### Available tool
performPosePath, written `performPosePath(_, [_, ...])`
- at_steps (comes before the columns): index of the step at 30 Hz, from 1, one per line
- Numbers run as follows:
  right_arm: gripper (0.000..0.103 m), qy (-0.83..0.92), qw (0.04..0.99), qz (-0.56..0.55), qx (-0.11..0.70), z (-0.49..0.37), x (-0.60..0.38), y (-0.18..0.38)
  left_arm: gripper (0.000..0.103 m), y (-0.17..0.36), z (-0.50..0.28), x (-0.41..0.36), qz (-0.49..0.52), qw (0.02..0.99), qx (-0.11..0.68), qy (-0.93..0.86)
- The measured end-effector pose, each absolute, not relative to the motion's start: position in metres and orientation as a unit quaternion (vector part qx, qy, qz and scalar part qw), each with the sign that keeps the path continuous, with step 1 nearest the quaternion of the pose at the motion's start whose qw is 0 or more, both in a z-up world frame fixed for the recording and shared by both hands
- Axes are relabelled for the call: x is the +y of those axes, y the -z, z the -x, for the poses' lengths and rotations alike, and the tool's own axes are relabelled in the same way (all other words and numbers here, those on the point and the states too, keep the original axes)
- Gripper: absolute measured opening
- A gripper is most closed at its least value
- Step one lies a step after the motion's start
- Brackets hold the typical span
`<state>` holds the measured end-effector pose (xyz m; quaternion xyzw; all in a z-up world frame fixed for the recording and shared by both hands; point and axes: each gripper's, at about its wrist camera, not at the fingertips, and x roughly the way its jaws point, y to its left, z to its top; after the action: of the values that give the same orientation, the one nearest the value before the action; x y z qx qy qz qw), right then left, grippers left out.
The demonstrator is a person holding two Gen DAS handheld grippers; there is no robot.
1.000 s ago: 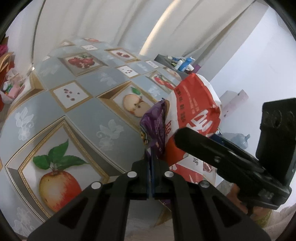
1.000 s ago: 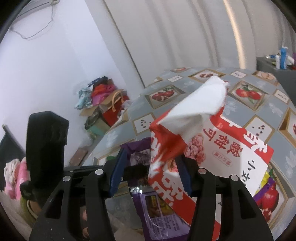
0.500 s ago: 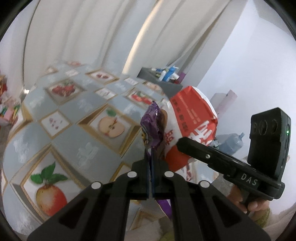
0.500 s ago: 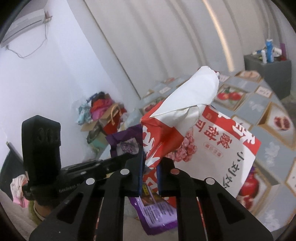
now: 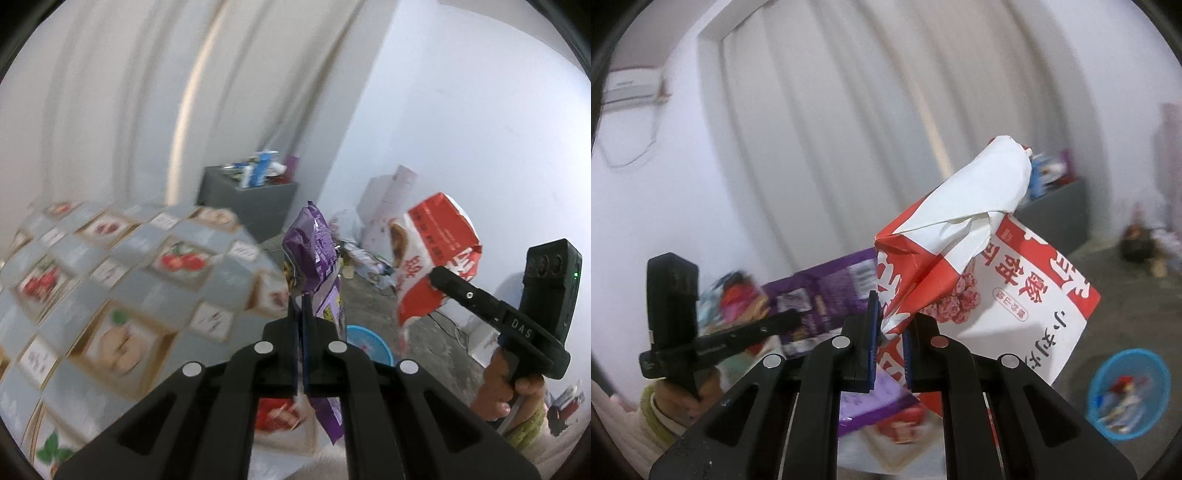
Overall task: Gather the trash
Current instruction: 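Carry the purple wrapper and red-and-white bag over the blue wastebasket, then open both tools to drop the wrapper and bag into the wastebasket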
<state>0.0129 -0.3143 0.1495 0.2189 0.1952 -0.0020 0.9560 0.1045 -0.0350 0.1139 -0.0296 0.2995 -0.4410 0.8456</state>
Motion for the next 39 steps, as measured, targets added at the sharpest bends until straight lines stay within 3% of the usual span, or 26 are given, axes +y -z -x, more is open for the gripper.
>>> performPosePath(6, [0.009, 0.102, 0.941, -0.270, 0.178, 0.033, -0.400, -0.136, 0.001, -0.118, -0.115, -0.136, -0.013, 0.799, 0.331, 0.501])
performPosePath(13, [0.010, 0.181, 0.893, -0.360, 0.198, 0.071, -0.489, -0.073, 0.001, -0.084, -0.115, -0.266, -0.092, 0.733, 0.394, 0.547])
performPosePath(21, [0.010, 0.224, 0.824, -0.454, 0.254, 0.072, -0.559, 0.024, 0.001, 0.002, -0.106, -0.403, -0.203, 0.676, 0.461, 0.538])
performPosePath(30, [0.010, 0.258, 0.794, -0.459, 0.303, 0.039, -0.595, 0.074, 0.003, 0.113, -0.131, -0.526, -0.249, 0.629, 0.527, 0.514])
performPosePath(31, [0.012, 0.254, 0.791, -0.464, 0.307, 0.034, -0.591, 0.075, 0.005, 0.120, -0.135, -0.533, -0.248, 0.635, 0.526, 0.508])
performPosePath(33, [0.015, 0.256, 0.781, -0.470, 0.322, 0.024, -0.594, 0.094, 0.029, 0.141, -0.141, -0.550, -0.243, 0.630, 0.546, 0.497])
performPosePath(34, [0.026, 0.257, 0.778, -0.468, 0.331, 0.017, -0.595, 0.103, 0.050, 0.151, -0.145, -0.555, -0.244, 0.624, 0.558, 0.489])
performPosePath(36, [0.044, 0.249, 0.782, -0.460, 0.339, 0.006, -0.595, 0.120, 0.055, 0.169, -0.150, -0.563, -0.252, 0.615, 0.577, 0.475])
performPosePath(39, [0.047, 0.253, 0.770, -0.473, 0.346, 0.005, -0.599, 0.131, 0.055, 0.178, -0.158, -0.566, -0.263, 0.626, 0.581, 0.450])
